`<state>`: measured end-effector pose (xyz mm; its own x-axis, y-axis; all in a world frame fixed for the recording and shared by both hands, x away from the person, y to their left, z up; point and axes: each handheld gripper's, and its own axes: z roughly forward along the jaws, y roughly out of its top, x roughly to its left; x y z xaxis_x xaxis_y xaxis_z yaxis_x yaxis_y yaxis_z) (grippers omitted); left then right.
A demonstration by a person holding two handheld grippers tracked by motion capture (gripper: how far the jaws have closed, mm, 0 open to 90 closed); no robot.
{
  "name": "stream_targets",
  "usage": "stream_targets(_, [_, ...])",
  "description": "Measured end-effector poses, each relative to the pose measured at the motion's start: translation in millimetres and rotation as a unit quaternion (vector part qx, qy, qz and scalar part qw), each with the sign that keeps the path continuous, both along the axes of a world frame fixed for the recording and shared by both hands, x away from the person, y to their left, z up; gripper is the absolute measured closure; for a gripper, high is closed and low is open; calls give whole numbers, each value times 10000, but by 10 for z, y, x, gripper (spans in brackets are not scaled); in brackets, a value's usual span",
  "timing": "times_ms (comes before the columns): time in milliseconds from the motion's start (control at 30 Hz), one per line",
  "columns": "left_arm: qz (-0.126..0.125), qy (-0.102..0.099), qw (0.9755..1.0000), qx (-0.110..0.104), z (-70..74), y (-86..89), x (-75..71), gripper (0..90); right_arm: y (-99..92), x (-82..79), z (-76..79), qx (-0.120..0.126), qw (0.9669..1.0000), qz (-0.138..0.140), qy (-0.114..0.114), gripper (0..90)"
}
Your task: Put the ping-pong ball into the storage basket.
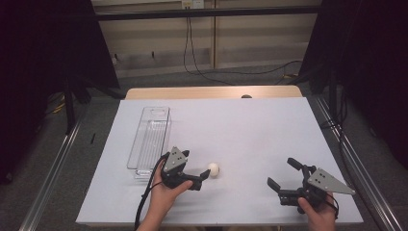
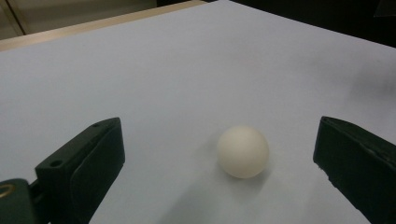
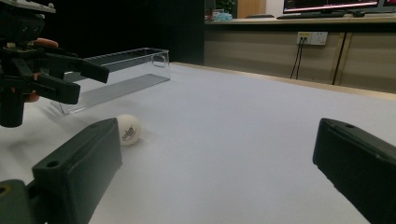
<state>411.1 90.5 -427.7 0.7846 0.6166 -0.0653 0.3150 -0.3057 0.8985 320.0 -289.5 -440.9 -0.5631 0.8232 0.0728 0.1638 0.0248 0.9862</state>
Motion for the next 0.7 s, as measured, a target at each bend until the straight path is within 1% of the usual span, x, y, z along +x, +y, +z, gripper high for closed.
stream_targets(33, [4,9,10000,56,3,-1,1,22,0,0,0,3,10000,-4,2,7])
stream_targets(67, [18,27,10000,24,-2,-9,1,22,0,-1,0,6,10000,-11,16,7])
stream_targets(133, [16,47,10000,30,-6,-18,3,22,1,-1,-1,15,10000,-20,15,7])
stream_targets(167, [7,38,10000,45,-6,-19,6,22,1,-1,0,13,10000,-19,8,7])
stream_targets(200, [-25,46,10000,11,-9,-22,8,22,3,1,0,21,10000,-6,10,7])
stream_targets(333, [-11,83,9999,71,-6,-31,9,22,1,-1,-1,13,10000,-16,10,7])
stream_targets(400, [-26,104,9999,35,-11,-42,11,21,0,0,0,10,10000,-5,0,7])
stream_targets(433, [-74,98,9999,39,-14,-45,16,21,-1,0,0,8,10000,-1,6,7])
stream_targets(467, [-57,110,9999,32,-16,-51,17,21,-1,-1,0,10,10000,-7,19,7])
stream_targets(500, [-33,102,9999,88,-13,-53,18,21,-2,-1,-1,5,10000,7,20,7])
stream_targets(567, [-76,116,9999,82,-17,-59,25,21,-2,-1,-1,4,10000,7,20,7])
stream_targets(600, [-62,139,9998,122,-13,-64,22,21,-2,-1,-1,1,10000,8,17,7])
stream_targets(633, [-56,143,9998,86,-16,-71,22,21,-1,0,0,3,10000,9,15,7])
stream_targets(700, [-82,138,9998,149,-16,-74,28,21,-1,0,-2,2,10000,2,16,7])
